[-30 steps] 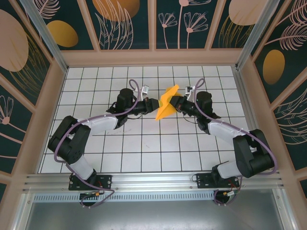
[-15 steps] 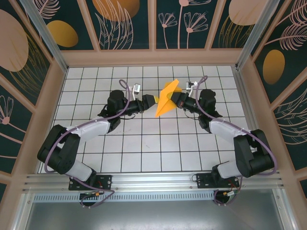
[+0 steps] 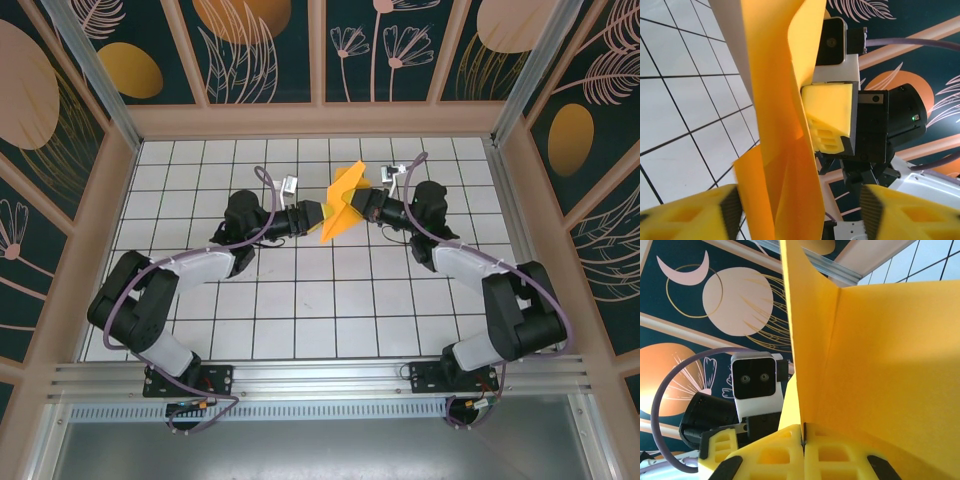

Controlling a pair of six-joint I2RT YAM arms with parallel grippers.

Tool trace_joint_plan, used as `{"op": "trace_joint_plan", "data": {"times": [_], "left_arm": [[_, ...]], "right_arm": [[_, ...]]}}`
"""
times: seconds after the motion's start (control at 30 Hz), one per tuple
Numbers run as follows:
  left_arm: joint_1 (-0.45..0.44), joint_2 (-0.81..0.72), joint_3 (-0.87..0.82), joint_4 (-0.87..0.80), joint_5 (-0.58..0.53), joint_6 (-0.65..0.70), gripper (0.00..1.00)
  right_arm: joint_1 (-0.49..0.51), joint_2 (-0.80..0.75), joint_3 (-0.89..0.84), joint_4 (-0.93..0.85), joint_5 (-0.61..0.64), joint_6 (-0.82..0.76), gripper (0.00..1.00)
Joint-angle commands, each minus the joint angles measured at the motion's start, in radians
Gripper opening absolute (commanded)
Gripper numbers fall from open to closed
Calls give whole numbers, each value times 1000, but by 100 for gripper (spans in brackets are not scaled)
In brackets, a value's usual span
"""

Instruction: Fold a paper plane with a square sheet of paper (pick it up from the middle)

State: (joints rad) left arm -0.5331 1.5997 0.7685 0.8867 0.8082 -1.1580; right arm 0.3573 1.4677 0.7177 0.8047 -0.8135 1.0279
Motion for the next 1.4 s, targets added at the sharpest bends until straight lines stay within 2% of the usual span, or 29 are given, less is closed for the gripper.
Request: {"op": "trace_joint_plan", "data": {"times": [0.0, 0.27, 0.47, 0.6, 0.83, 1.0, 1.07, 1.17, 1.23, 1.37], "left_arm": [[-5, 25, 19, 80, 46, -12, 56], [-5, 40, 17, 115, 44, -30, 35], [-5, 38, 12, 99, 29, -13, 20], [-5, 33, 9, 88, 20, 9, 16], [-3, 19, 0, 69, 12, 74, 14], [-3, 2, 17, -117, -43, 208, 13], [-2, -14, 39, -266, -97, 302, 13], [-3, -41, 108, -583, -279, 497, 13], [-4, -51, 169, -799, -467, 627, 12], [-4, -56, 263, -1061, -820, 772, 11]], "right_arm": [[9, 17, 38, 32, -32, -3, 5], [9, 25, 40, -10, -29, -24, 6], [4, 2, 43, -61, -22, -47, 14], [-5, -30, 36, -107, -1, -66, 23], [-33, -122, -8, -206, 86, -99, 46], [-51, -195, -30, -311, 178, -146, 52], [-53, -229, -28, -383, 237, -184, 54], [-53, -275, -17, -519, 358, -239, 58], [-52, -304, -18, -587, 441, -262, 61], [-50, -359, -43, -656, 581, -271, 66]]}}
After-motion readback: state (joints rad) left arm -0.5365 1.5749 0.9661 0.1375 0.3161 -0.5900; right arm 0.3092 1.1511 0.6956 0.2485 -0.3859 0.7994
